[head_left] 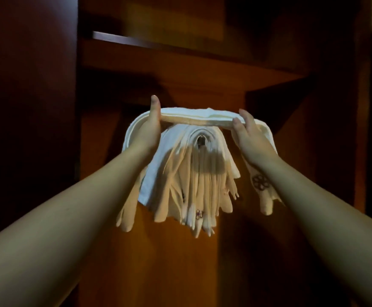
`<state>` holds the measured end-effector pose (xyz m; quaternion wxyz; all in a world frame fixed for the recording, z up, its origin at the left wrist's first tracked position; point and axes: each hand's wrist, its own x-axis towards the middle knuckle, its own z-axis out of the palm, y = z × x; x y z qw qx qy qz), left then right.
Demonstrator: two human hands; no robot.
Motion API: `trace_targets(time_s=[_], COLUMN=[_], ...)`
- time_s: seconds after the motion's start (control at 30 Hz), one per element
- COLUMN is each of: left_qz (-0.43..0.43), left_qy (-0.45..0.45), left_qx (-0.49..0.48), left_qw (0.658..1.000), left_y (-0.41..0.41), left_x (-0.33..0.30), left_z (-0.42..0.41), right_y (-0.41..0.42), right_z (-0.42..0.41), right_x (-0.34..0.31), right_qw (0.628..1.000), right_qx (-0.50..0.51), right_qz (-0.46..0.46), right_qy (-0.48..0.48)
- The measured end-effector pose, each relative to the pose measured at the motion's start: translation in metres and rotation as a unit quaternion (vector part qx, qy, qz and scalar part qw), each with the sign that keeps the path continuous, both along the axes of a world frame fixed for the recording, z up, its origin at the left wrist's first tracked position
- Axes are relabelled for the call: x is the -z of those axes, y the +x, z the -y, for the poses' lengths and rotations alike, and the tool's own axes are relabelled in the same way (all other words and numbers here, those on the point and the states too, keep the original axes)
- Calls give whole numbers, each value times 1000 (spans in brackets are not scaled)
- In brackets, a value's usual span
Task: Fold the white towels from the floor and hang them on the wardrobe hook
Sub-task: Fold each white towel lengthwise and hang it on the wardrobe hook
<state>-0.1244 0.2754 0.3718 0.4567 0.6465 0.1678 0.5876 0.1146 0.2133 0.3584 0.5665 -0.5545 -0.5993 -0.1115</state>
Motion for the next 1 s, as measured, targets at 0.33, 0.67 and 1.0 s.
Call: trace_targets(time_s=[0.33,0.67,1.0], left_qz=[-55,-220,-175], left_qy=[63,30,11], left_qx=[-53,-60,-144], left_qw=[995,973,974], left_y=[33,44,23], left_x=[-57,-38,23], left_z=[-101,-153,-163], right_y=[59,100,105], right_z=[-120,-176,-175], right_x=[-81,-47,-15], right_qw=[996,987,976], right_qx=[-72,-88,-67], right_qz=[-14,-39,-153], right_qy=[-59,-129,-142])
